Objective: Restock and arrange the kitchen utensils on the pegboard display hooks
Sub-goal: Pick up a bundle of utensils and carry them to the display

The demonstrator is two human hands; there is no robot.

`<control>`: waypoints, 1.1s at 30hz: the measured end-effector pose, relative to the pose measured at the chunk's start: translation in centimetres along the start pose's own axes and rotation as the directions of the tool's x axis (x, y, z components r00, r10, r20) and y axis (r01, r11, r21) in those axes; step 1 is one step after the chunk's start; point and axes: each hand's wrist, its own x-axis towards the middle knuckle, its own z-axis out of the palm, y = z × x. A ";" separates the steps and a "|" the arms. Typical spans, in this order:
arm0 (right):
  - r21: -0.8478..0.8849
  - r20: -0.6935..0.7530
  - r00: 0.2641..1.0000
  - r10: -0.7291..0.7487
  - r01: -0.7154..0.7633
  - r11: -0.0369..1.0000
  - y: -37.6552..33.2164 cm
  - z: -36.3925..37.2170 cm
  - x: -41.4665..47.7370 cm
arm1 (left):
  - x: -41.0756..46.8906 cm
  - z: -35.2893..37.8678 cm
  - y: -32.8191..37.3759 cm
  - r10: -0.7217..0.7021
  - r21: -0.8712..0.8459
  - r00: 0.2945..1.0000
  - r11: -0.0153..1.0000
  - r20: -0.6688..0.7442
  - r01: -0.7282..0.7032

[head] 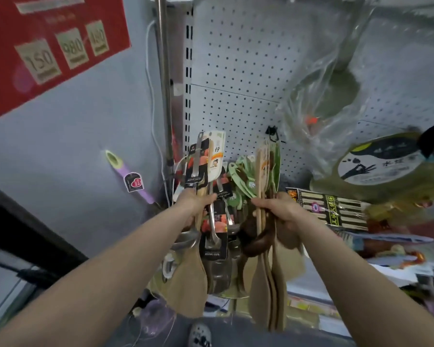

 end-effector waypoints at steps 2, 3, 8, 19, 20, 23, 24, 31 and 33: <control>0.009 -0.004 0.999 0.032 -0.032 0.999 -0.1 -0.1 1.5 | 2.2 0.6 0.0 -0.010 0.032 1.000 0.999 0.024 0.009; 0.005 -0.009 0.999 0.047 -0.047 0.999 0.0 -0.2 2.4 | 3.5 1.0 0.0 -0.015 0.052 0.999 0.999 0.043 0.013; -0.077 -0.053 0.996 0.073 -0.077 0.994 -0.3 0.3 6.5 | 9.0 2.6 0.1 -0.057 0.067 0.995 0.996 0.079 0.052; 0.016 -0.166 0.983 0.081 -0.080 0.997 -0.5 0.7 12.9 | 15.8 6.1 0.3 -0.166 0.074 0.978 0.985 0.125 0.157; 0.024 -0.182 0.980 0.085 -0.081 0.996 -0.2 0.6 13.5 | 16.1 6.3 0.0 -0.165 0.081 0.979 0.984 0.120 0.156; 0.031 -0.207 0.976 0.067 -0.062 0.998 3.0 0.1 17.5 | 16.3 6.6 -1.0 -0.163 0.091 0.979 0.984 0.118 0.153; 0.040 -0.224 0.972 0.069 -0.062 0.997 3.4 0.2 17.8 | 16.5 6.5 -1.5 -0.156 0.066 0.980 0.987 0.122 0.149; 0.004 -0.316 0.946 0.078 -0.081 0.997 1.0 2.6 13.7 | 17.1 5.6 -3.6 -0.048 0.169 0.997 0.985 0.064 0.037; -0.057 -0.366 0.930 0.044 -0.069 0.996 1.4 2.9 13.7 | 17.1 5.5 -3.8 -0.008 0.197 0.998 0.980 0.068 -0.006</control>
